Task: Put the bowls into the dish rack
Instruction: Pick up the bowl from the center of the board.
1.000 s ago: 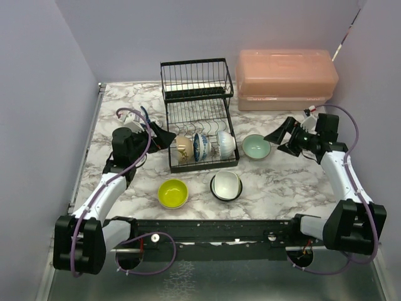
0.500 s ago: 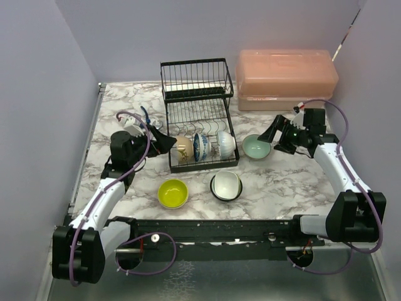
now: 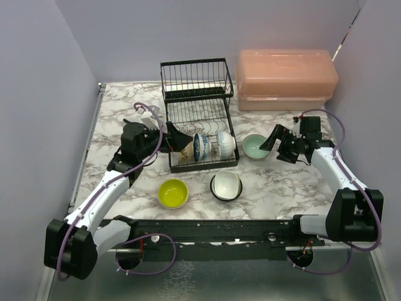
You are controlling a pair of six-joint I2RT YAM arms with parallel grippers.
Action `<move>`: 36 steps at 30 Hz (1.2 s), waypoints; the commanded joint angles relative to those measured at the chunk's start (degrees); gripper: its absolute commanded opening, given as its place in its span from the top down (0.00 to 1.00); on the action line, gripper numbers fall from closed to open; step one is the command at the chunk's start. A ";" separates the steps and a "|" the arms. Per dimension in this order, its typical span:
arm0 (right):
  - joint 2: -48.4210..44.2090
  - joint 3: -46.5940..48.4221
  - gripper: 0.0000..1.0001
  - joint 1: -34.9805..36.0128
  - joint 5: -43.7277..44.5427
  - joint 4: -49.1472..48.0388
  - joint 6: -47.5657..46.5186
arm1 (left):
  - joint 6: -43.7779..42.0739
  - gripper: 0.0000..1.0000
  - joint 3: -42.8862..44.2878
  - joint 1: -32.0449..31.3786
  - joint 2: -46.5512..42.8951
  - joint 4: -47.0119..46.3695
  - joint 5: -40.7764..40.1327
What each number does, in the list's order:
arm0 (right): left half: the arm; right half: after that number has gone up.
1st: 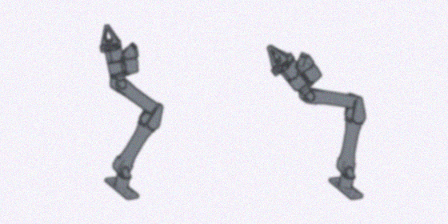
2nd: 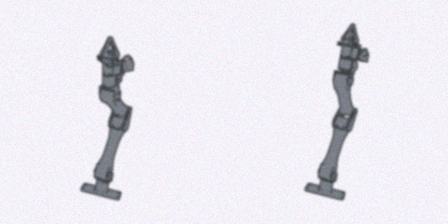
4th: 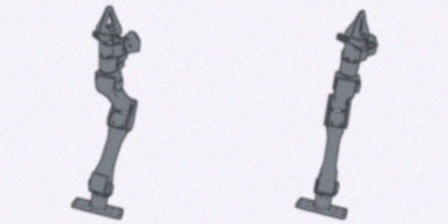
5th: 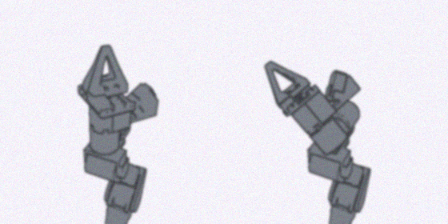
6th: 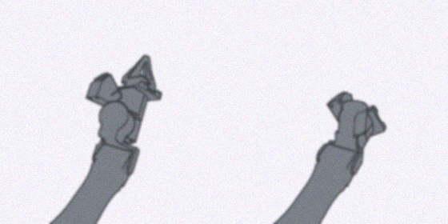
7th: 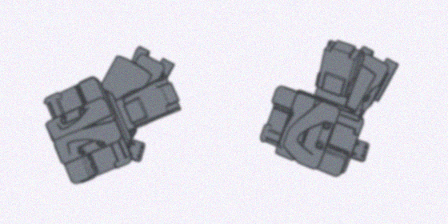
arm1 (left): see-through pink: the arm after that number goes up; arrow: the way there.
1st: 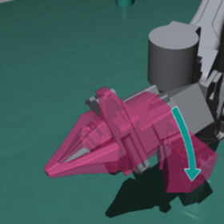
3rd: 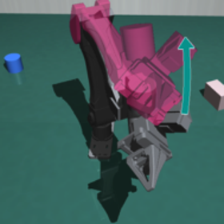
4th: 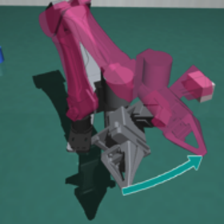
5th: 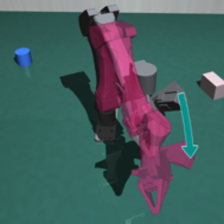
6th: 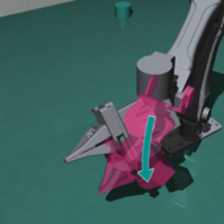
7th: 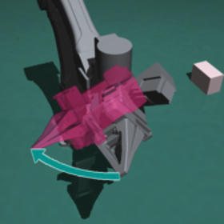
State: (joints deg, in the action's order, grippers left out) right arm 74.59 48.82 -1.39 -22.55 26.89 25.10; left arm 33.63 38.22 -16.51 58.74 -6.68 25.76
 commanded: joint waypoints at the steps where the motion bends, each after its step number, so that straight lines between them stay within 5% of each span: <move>1: 0.42 -2.42 0.00 0.16 0.71 -1.40 1.08 | -4.88 0.02 7.00 -8.99 5.16 3.82 -6.33; 16: -5.21 -8.53 0.00 -3.93 4.97 -0.47 1.10 | -18.44 0.08 36.94 -34.22 35.81 18.79 -17.28; 28: -7.92 -12.89 0.00 -10.94 8.53 0.76 6.24 | -27.28 0.17 70.61 -41.22 62.77 39.10 -22.41; 36: -7.60 -14.42 0.00 -15.49 7.43 0.20 6.99 | -30.60 0.26 77.08 -42.06 71.47 40.69 -24.11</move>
State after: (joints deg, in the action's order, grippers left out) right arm 66.98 35.20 -15.14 -15.79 26.65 31.20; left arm 6.07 111.79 -58.24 126.76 30.22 4.29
